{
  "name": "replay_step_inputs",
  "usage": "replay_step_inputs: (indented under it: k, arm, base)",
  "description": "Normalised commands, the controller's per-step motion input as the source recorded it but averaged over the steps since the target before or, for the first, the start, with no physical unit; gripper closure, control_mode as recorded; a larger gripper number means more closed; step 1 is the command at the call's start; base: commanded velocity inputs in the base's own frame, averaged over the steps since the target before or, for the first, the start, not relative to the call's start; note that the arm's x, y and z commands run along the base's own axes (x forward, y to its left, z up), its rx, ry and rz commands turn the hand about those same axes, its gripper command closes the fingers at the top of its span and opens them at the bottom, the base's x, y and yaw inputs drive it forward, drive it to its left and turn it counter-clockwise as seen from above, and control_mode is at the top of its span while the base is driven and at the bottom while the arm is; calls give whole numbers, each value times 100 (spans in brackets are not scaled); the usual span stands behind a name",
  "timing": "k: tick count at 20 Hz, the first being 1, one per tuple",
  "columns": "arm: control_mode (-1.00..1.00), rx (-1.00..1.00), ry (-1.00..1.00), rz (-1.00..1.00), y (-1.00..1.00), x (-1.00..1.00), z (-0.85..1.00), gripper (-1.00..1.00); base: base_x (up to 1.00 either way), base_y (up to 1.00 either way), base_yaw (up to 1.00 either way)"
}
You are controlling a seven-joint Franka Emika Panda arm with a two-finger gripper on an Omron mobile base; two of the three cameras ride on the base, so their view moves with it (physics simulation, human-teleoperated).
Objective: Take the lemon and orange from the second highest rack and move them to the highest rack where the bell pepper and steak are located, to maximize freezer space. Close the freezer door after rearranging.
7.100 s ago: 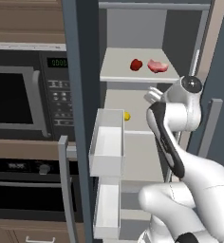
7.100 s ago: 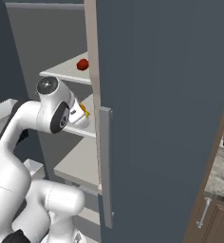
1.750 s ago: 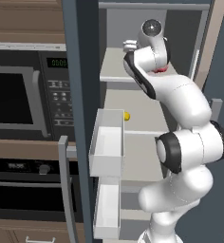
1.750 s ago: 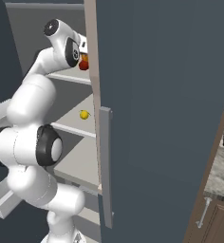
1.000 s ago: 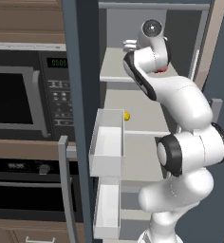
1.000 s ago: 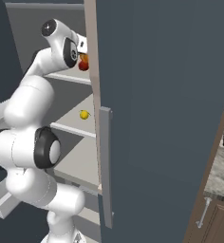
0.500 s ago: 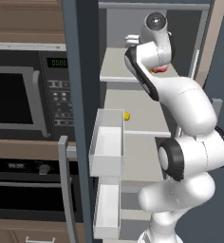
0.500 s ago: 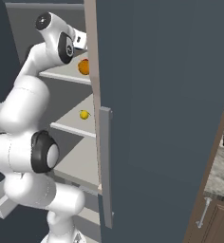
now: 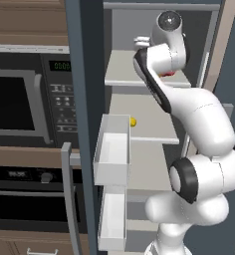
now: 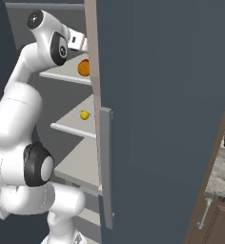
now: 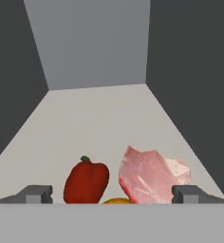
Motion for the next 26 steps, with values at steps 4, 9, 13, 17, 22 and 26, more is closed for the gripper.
replay_step_inputs:
  k: [4, 9, 13, 17, 22, 26]
  arm:
    - [-100, 0, 0, 0, 0, -38, 0, -100]
    - [-100, 0, 0, 0, 0, -34, -5, -100]
    - [-100, 0, 0, 3, 0, -40, -16, -100]
    - [-100, 0, 0, 6, 1, -45, -24, -100]
    - [-100, 0, 0, 9, 8, -45, -33, -100]
    - [-100, 0, 3, 9, 11, -42, -38, -100]
  base:
    - [0, 0, 0]
    - [0, 0, 0]
    - [0, 0, 0]
    - [0, 0, 0]
    - [0, 0, 0]
    - [0, 0, 0]
